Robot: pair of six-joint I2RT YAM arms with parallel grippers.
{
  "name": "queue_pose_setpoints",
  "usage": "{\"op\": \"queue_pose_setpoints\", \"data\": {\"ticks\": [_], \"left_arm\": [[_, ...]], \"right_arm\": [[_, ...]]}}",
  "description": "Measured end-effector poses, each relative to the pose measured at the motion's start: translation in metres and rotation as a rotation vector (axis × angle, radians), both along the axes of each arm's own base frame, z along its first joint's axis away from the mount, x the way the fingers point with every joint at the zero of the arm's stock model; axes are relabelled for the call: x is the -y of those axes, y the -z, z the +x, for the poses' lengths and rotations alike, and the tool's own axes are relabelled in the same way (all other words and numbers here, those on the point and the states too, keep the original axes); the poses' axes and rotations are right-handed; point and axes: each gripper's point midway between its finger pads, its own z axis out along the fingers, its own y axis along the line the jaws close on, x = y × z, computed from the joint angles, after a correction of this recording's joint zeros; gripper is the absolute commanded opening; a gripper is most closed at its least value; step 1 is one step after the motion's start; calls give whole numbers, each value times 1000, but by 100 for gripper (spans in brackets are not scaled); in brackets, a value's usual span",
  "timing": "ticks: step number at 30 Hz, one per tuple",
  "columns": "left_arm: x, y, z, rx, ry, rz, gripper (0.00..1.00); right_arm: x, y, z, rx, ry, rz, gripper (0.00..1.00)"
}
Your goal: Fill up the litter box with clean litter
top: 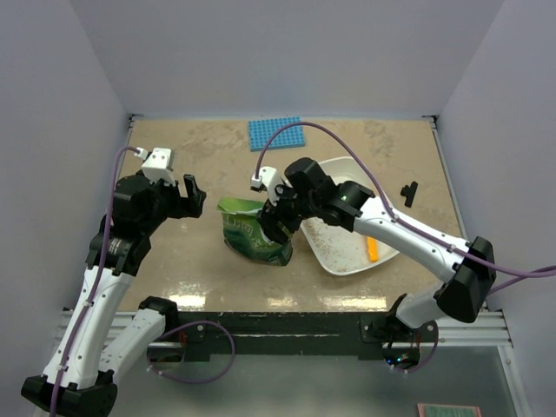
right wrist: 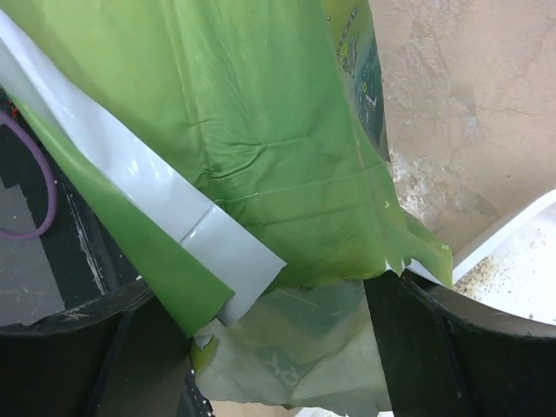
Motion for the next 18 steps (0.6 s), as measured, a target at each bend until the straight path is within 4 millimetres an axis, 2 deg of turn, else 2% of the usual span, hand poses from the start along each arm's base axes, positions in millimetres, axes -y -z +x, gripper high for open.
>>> {"op": "queue_pose_setpoints", "data": {"ticks": [4, 7, 11, 15, 18], "left_arm": [[0, 0, 0, -2, 0, 0, 85], [0, 1, 1, -5, 1, 1, 85], [1, 2, 1, -8, 4, 0, 85], [2, 2, 1, -9, 9, -2, 85], [3, 2, 1, -9, 13, -4, 85]], "right_arm": [[4, -6, -2, -3, 7, 9, 79], [11, -24, -2, 11, 39, 22, 79], [21, -74, 7, 81, 145, 86, 87], [48, -133, 22, 168, 338, 176, 87], [82, -145, 41, 186, 511, 200, 85]]}}
